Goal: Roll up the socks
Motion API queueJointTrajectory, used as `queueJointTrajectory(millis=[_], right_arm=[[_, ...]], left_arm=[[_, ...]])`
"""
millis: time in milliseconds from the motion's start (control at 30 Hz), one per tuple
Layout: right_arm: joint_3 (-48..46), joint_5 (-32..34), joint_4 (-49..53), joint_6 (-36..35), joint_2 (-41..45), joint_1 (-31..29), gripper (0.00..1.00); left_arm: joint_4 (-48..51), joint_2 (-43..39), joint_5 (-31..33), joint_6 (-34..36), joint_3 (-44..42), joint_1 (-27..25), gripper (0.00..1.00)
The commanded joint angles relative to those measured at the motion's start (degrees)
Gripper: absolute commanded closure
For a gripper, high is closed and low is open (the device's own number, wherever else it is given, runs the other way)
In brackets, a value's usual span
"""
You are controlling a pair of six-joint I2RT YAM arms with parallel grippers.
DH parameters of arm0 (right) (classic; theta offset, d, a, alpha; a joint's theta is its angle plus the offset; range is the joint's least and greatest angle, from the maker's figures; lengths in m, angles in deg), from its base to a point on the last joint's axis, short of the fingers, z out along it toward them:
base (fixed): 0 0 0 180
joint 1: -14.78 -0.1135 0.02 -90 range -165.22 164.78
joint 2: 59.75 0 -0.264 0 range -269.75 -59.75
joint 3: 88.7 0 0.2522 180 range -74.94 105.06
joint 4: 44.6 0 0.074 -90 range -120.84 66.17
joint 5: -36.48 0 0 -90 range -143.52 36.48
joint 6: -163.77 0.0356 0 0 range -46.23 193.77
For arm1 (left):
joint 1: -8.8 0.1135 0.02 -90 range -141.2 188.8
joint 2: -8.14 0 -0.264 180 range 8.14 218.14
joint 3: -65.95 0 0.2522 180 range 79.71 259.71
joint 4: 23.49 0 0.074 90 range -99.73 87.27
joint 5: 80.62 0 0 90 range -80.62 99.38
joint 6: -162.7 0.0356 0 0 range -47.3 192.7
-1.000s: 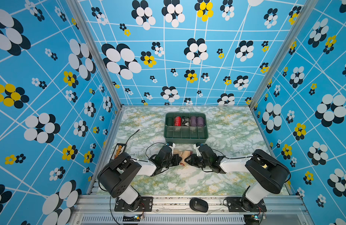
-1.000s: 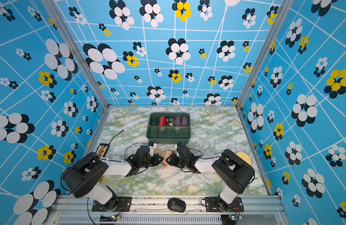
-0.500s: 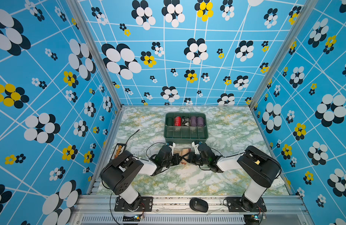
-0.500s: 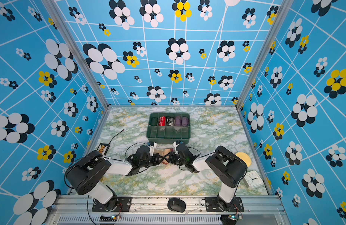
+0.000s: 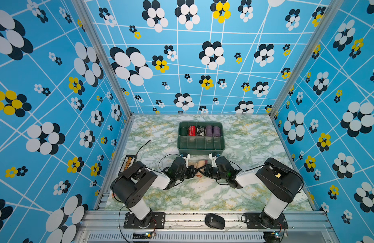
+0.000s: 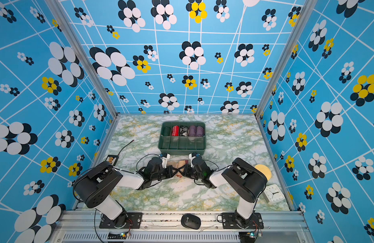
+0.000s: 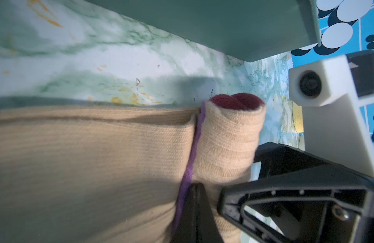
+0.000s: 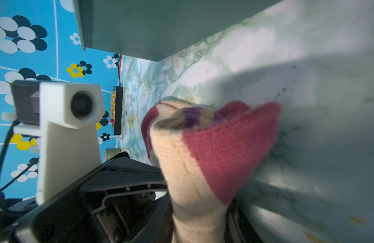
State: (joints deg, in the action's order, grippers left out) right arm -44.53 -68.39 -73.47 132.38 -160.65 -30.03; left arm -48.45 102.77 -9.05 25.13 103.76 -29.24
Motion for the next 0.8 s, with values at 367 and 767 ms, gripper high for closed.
queueJointTrajectory(millis=[367,767], right_arm=[[-0.7,3.2,4.8,-1.5,1.1,-0.5,0.84],[16.3,10.2,48.4,-18.0,4.9,-2.5,0.96]], left_arm=[[14.8,4.7,-0.7,-0.2,-1.5,-1.9,1.00],[17.9,2.2,-1.0,-0.3,0.9,-3.7,1.00]])
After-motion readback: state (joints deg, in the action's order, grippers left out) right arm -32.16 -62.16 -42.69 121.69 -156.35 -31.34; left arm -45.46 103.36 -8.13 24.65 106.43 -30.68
